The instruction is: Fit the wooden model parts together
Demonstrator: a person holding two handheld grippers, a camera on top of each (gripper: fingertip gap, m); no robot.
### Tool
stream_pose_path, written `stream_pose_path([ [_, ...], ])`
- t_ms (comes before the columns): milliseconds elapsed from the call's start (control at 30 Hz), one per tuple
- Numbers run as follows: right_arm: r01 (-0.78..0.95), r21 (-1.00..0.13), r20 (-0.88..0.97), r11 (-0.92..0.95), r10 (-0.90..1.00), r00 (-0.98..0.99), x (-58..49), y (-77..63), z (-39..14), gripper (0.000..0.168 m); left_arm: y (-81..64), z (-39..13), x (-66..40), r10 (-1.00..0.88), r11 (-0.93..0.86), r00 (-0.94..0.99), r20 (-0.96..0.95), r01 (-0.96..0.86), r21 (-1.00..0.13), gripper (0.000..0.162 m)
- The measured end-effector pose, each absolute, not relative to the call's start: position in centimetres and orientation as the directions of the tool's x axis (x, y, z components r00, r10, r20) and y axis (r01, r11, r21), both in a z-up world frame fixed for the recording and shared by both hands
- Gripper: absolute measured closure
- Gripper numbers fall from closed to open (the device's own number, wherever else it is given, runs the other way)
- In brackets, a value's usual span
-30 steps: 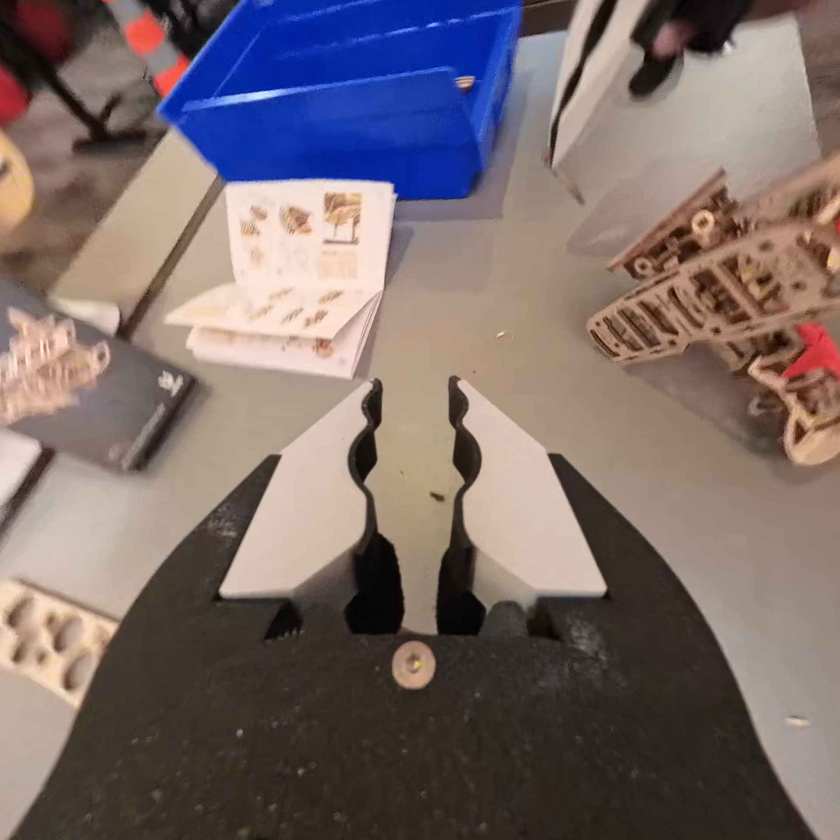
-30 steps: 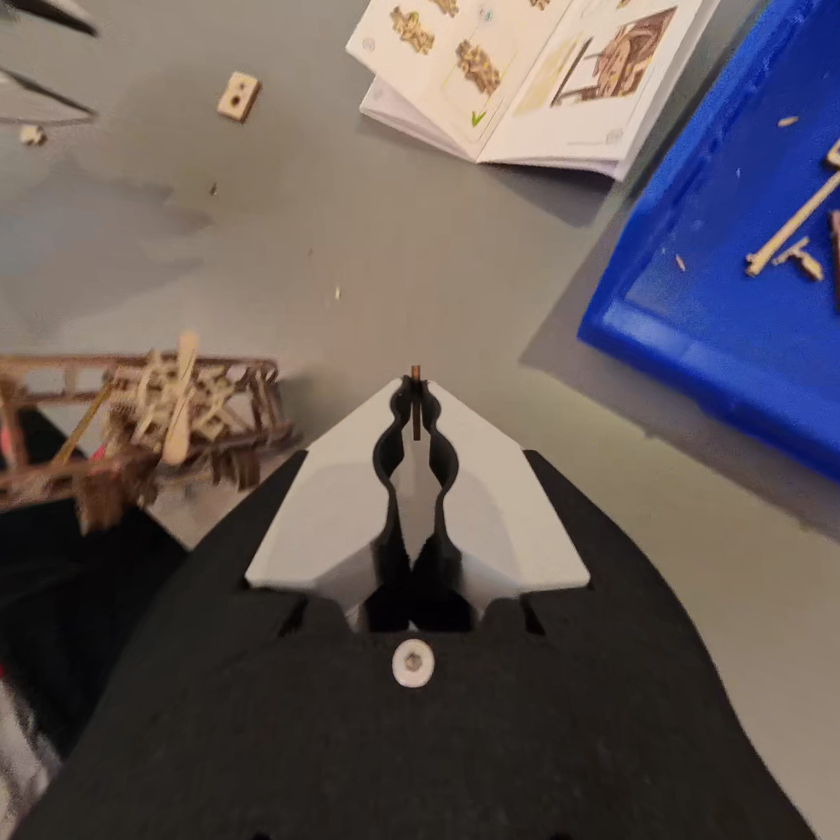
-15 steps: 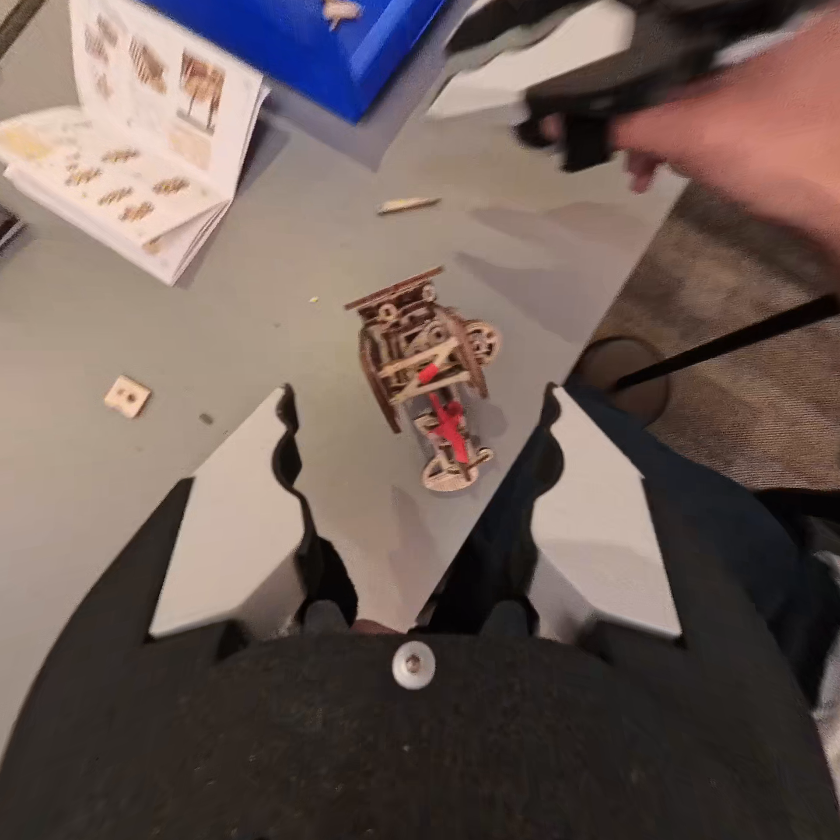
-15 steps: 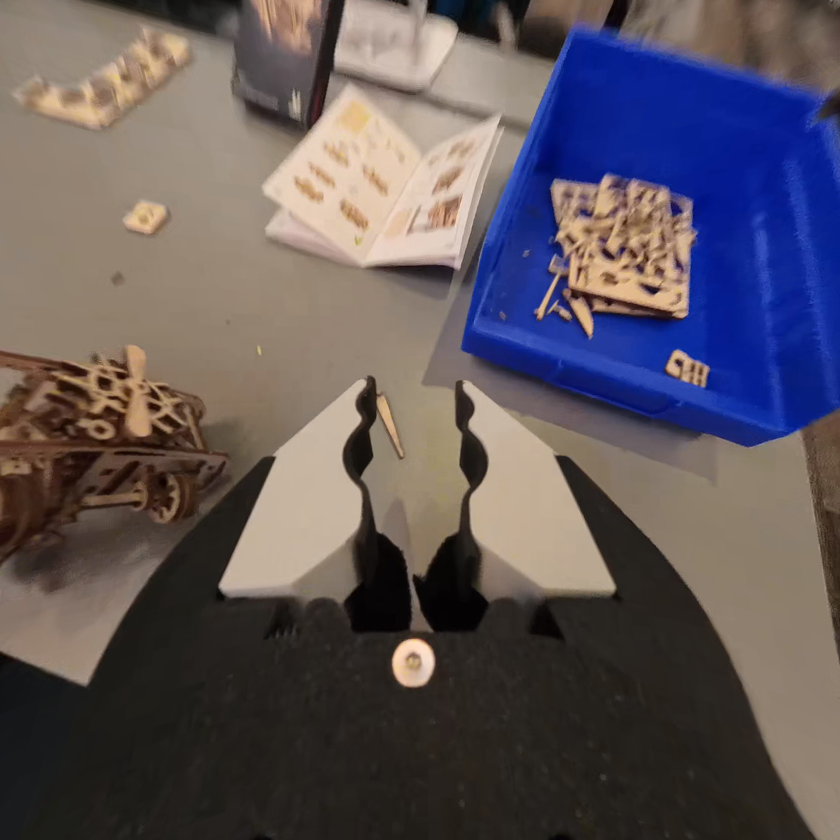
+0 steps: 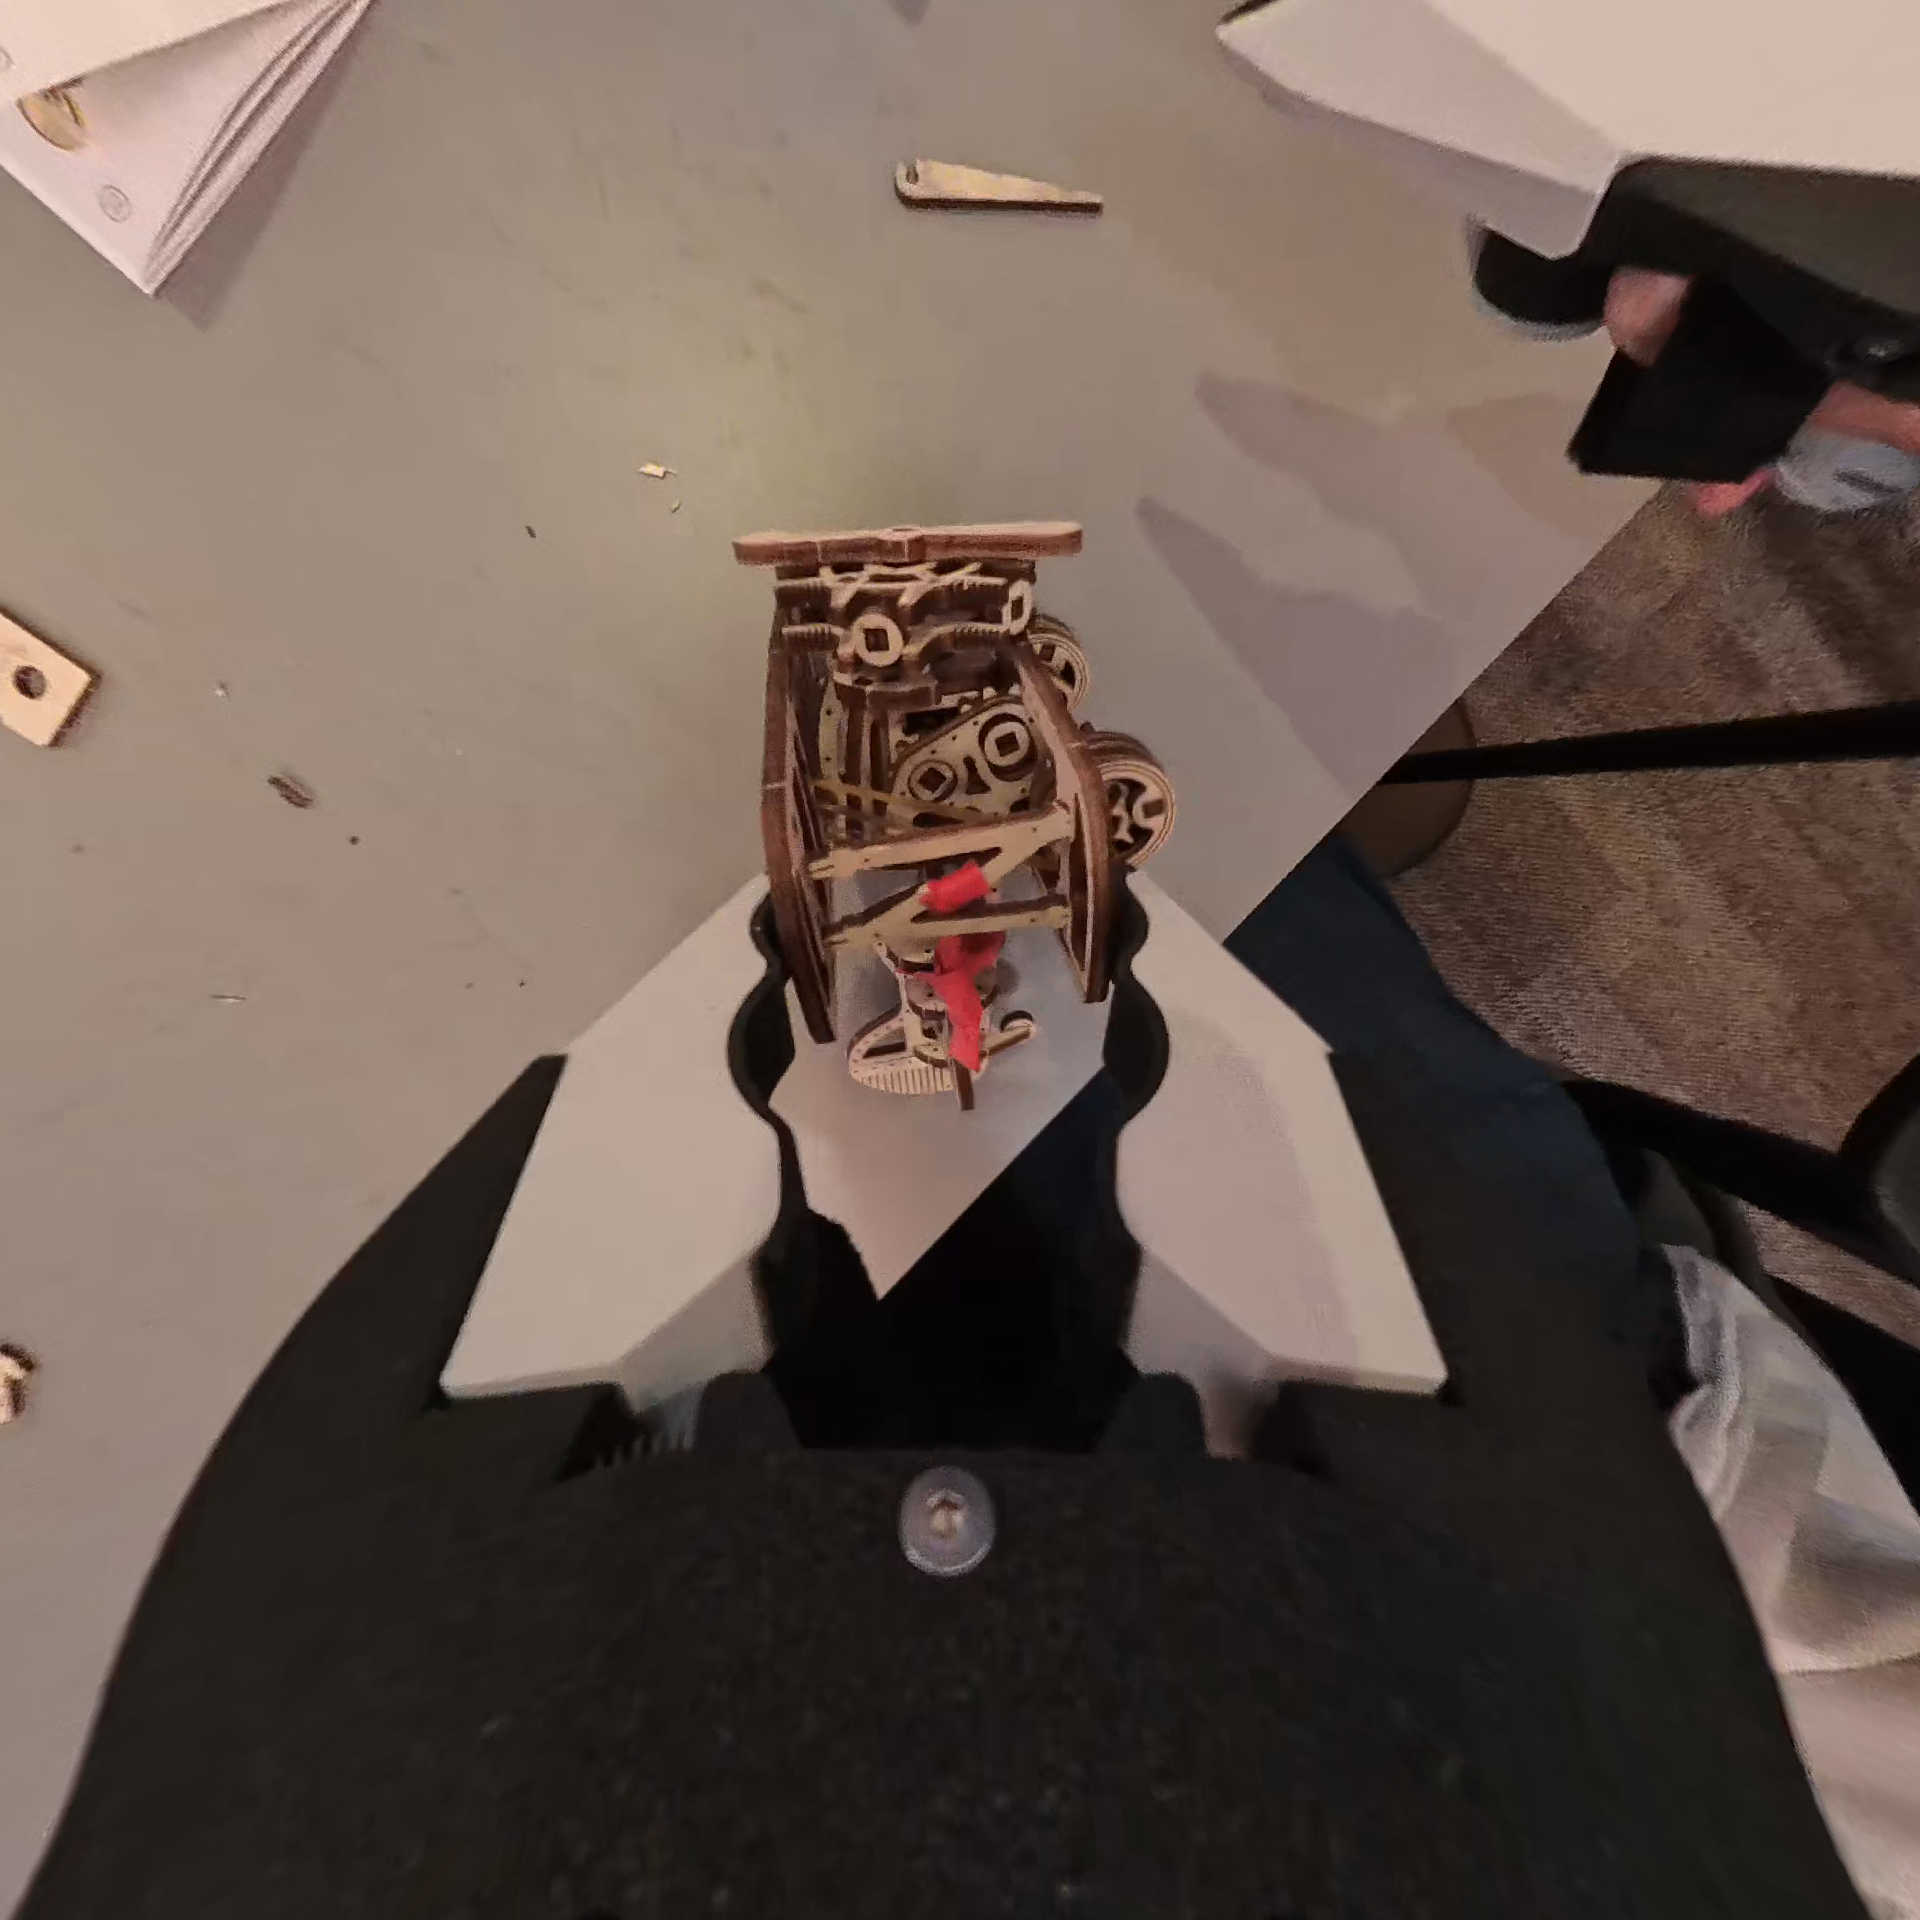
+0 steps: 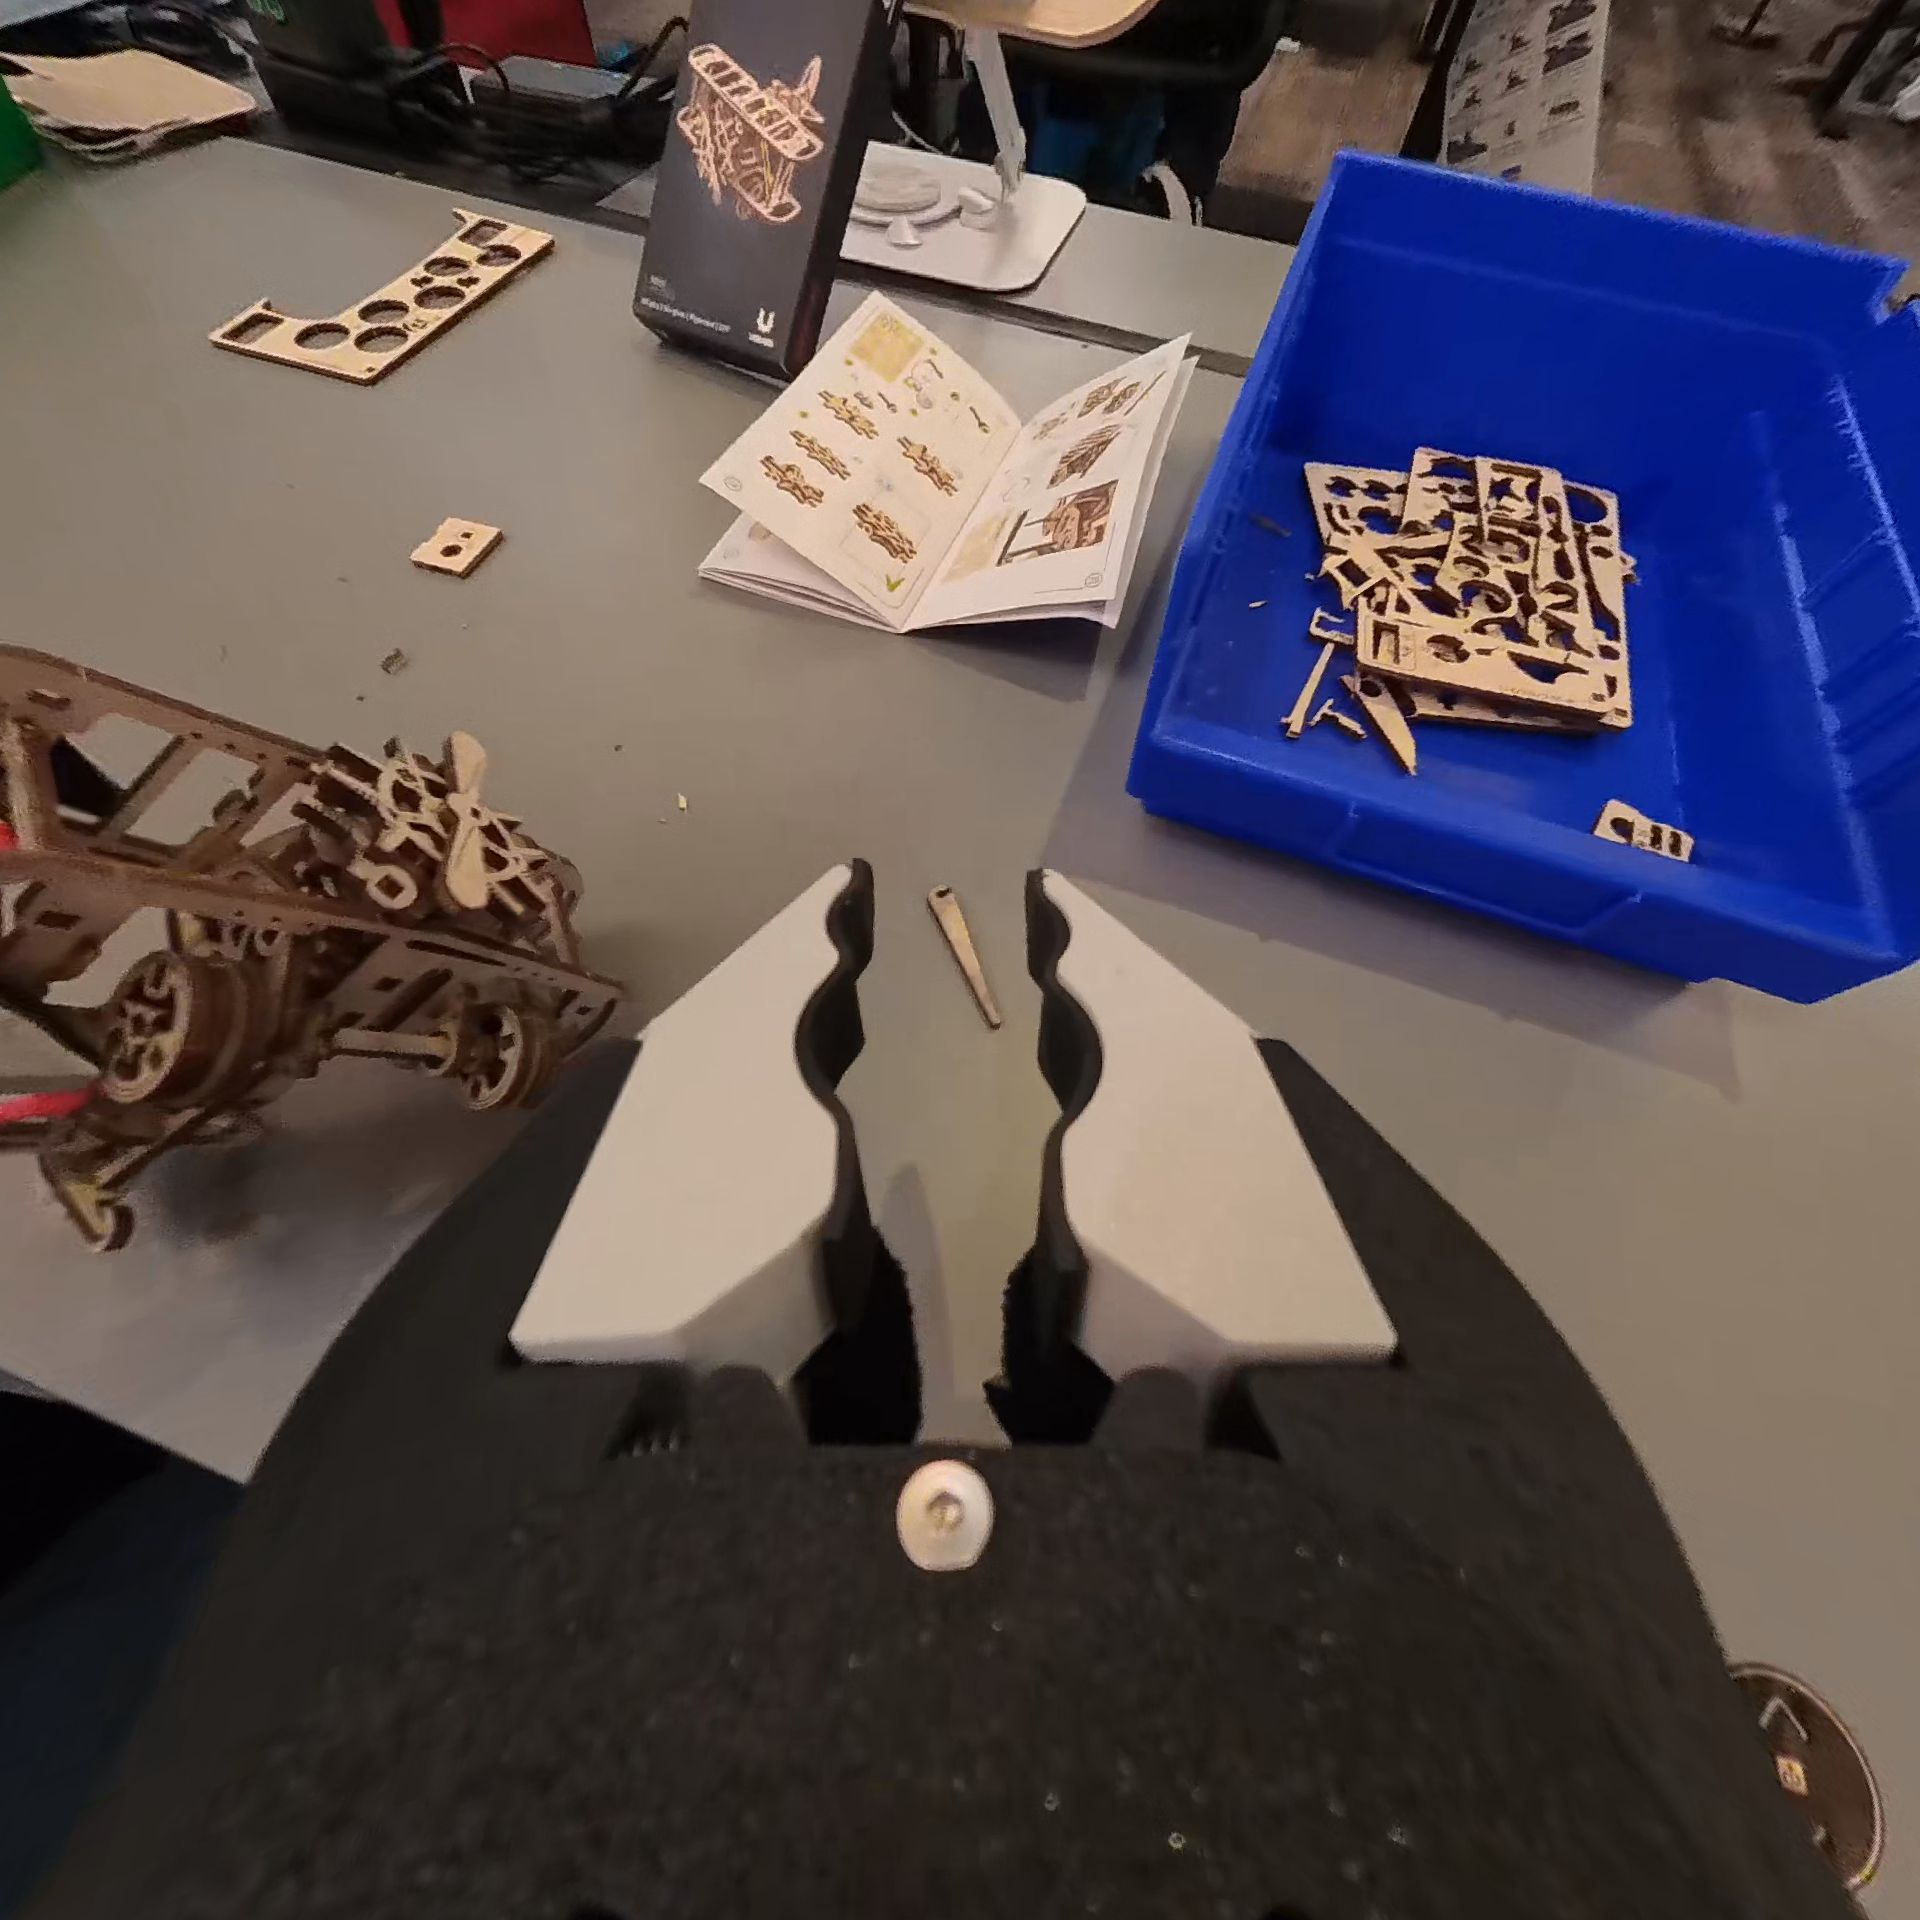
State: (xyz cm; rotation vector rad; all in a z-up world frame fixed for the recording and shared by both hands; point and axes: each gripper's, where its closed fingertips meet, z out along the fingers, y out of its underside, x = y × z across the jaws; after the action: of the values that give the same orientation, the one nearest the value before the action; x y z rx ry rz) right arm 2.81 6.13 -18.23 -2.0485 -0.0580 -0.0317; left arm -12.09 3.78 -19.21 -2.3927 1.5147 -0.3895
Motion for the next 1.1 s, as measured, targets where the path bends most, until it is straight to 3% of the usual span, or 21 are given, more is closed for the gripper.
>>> stream_pose_path([
  [167, 0.064, -0.881, 0.048, -0.469, 0.046, 0.998, 2.8, 6.1, -18.9, 0.14, 5.1, -18.3, -12.8, -0.966, -0.183, 0.243, -0.092, -0.887, -0.423, 0.106],
  [267, 0.043, -0.886, 0.021, -0.462, 0.053, 0.998, 2.6, 6.0, -18.8, 0.14, 6.3, -16.3, -13.5, -0.954, 0.098, 0.049, -0.297, -0.882, -0.46, 0.106],
  [400, 0.043, -0.907, -0.006, -0.419, 0.115, 0.993, 1.0, 6.1, -17.8, 0.14, 9.7, -13.0, -15.6, -0.699, 0.526, -0.161, -0.697, -0.775, -0.35, 0.106],
  [500, 0.028, -0.924, -0.07, -0.382, 0.24, 0.968, -2.4, 6.3, -17.0, 0.14, 12.3, -13.0, -17.9, -0.513, 0.7, -0.225, -0.828, -0.668, -0.251, 0.107],
  [633, -0.05, -0.921, -0.209, -0.387, 0.38, 0.901, -7.2, 6.4, -17.0, 0.137, 16.6, -14.9, -20.7, -0.42, 0.768, -0.2, -0.885, -0.599, -0.228, 0.107],
  [900, -0.231, -0.806, -0.525, -0.545, 0.477, 0.705, -12.4, 7.6, -18.6, 0.129, 22.8, -18.9, -21.9, -0.441, 0.819, -0.16, -0.883, -0.473, -0.324, 0.107],
  [1100, -0.151, -0.84, -0.439, -0.521, 0.488, 0.754, -13.4, 9.3, -19.7, 0.126, 23.4, -20.5, -23.7, -0.51, 0.823, -0.211, -0.834, -0.4, -0.403, 0.106],
])
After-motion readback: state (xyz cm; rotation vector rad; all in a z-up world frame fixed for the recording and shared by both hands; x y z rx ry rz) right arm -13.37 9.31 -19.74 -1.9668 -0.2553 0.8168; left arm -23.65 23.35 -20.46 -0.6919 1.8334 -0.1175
